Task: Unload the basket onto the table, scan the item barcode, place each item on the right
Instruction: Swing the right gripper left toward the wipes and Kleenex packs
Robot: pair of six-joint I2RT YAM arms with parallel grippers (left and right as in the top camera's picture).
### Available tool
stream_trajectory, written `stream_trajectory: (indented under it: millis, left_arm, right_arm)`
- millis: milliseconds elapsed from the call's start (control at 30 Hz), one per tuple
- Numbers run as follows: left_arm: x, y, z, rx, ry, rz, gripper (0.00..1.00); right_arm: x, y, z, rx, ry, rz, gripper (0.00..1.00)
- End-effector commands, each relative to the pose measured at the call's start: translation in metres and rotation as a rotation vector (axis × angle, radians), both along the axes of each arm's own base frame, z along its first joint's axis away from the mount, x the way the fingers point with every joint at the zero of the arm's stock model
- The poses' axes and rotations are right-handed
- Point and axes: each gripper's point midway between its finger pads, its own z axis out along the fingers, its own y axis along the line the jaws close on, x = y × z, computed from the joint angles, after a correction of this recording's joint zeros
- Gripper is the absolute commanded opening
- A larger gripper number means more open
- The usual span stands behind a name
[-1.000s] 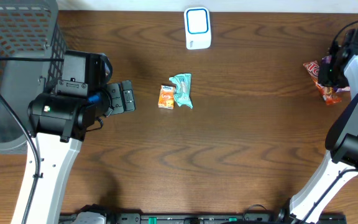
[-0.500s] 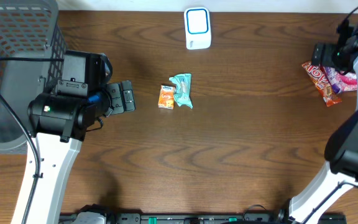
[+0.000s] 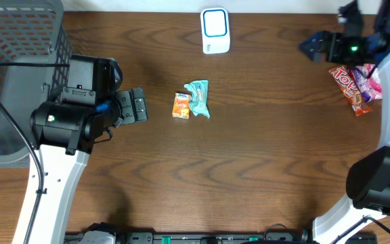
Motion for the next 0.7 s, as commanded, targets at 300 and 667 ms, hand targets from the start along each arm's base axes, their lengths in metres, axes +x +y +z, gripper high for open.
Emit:
stream_trajectory:
  millis: [300, 667]
  left_arm:
    - [0.0, 0.003, -0.001, 0.015, 0.003, 0.003, 0.98]
    - [0.0, 0.003, -0.001, 0.015, 0.003, 0.003, 0.98]
  right_arm:
    - [-0.034, 0.104, 0.001, 0.087, 0.095, 0.233, 0.99]
    - [-0.068, 0.18, -0.015, -0.002, 0.148, 0.408, 0.99]
